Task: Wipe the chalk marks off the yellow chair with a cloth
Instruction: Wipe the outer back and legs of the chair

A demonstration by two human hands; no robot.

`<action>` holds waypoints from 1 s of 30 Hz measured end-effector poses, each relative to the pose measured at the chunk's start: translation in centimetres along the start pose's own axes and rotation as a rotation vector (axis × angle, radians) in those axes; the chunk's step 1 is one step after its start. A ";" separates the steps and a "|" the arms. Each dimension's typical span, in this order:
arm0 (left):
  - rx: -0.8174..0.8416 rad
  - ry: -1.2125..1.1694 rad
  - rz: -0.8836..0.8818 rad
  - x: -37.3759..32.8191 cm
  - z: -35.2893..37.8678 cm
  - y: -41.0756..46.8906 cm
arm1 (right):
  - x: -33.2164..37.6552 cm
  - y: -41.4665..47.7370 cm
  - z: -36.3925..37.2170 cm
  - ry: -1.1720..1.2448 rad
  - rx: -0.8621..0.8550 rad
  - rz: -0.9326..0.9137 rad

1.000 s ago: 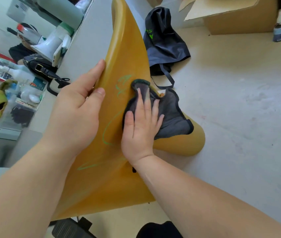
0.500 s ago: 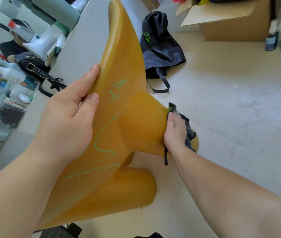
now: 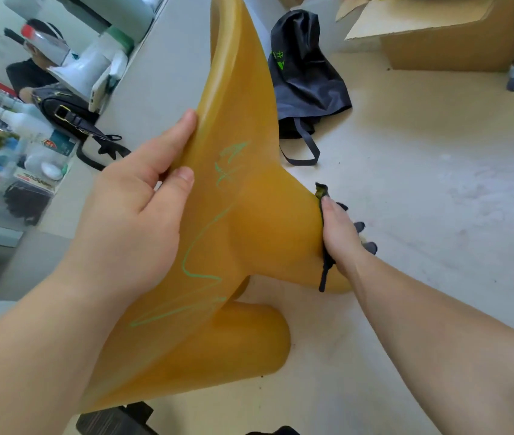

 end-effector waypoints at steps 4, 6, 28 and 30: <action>0.010 -0.033 -0.007 -0.1 0.0 0.1 | 0.5 -2.4 0.5 0.023 -0.170 -0.049; 0.017 -0.021 -0.011 -0.1 0.0 0.2 | 3.2 -5.0 1.8 0.009 -0.214 -0.119; 0.154 0.141 -0.030 -4.5 3.4 6.5 | 7.9 -11.3 7.0 -0.238 -0.033 -0.510; 0.182 0.226 0.031 -4.5 3.2 5.8 | 9.1 -8.1 4.4 -0.235 -0.122 -0.421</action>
Point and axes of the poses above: each hand's wrist, its own y-axis towards the middle knuckle, its own z-axis out of the palm, x = y × z, the point moved 10 cm from there along y, towards the middle knuckle, and after that the axes turned 1 degree about x, right-handed, at the moved point
